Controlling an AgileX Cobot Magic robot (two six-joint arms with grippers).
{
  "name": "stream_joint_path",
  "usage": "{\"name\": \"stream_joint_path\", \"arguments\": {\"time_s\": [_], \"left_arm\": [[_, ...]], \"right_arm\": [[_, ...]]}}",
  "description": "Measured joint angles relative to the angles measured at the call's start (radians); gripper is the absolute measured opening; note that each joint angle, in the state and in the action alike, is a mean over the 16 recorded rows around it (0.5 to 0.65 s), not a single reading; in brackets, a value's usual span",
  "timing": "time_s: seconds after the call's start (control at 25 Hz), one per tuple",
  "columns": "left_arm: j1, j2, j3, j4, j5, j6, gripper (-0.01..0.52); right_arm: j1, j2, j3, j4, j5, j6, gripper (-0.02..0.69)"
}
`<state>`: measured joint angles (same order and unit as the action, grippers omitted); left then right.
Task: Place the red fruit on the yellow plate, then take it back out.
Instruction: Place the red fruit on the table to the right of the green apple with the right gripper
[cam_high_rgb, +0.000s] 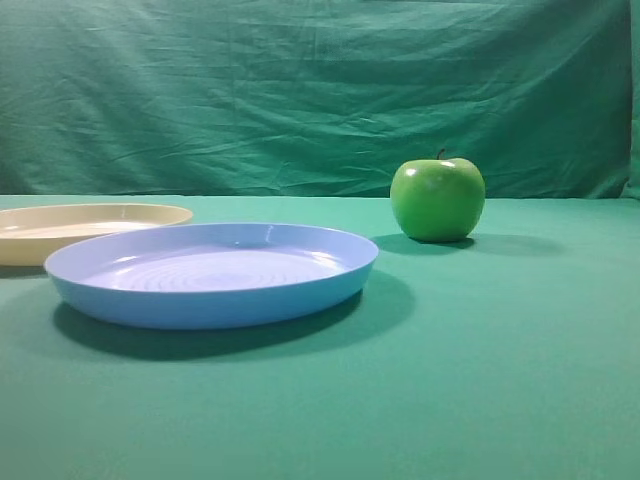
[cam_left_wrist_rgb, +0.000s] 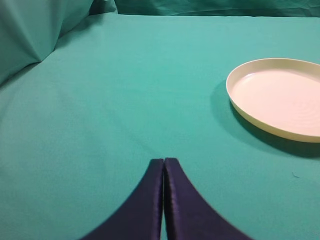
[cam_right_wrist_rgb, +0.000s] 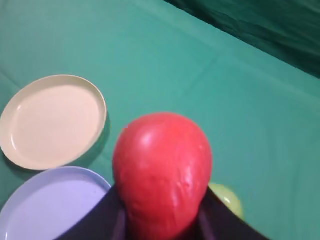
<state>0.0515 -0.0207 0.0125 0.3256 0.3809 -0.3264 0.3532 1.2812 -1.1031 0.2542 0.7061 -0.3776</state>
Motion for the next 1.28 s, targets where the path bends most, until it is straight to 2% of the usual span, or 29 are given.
{"name": "stream_joint_path", "arguments": {"time_s": [0.4,0.64,0.76,0.88,1.04,1.28], "left_arm": [[0.000,0.000,0.000,0.000,0.000,0.000,0.000],[0.000,0.000,0.000,0.000,0.000,0.000,0.000],[0.000,0.000,0.000,0.000,0.000,0.000,0.000],[0.000,0.000,0.000,0.000,0.000,0.000,0.000],[0.000,0.000,0.000,0.000,0.000,0.000,0.000],[0.000,0.000,0.000,0.000,0.000,0.000,0.000]], "right_arm": [[-0.023,-0.115,0.465,-0.018,-0.285,0.004,0.188],[-0.023,-0.031,0.614,-0.017,-0.499,0.007,0.188],[-0.023,0.029,0.651,-0.017,-0.588,0.008,0.210],[-0.023,0.085,0.668,-0.016,-0.650,0.008,0.267],[-0.023,0.139,0.670,-0.011,-0.689,0.009,0.380],[-0.023,0.132,0.640,-0.005,-0.653,0.010,0.551]]}}
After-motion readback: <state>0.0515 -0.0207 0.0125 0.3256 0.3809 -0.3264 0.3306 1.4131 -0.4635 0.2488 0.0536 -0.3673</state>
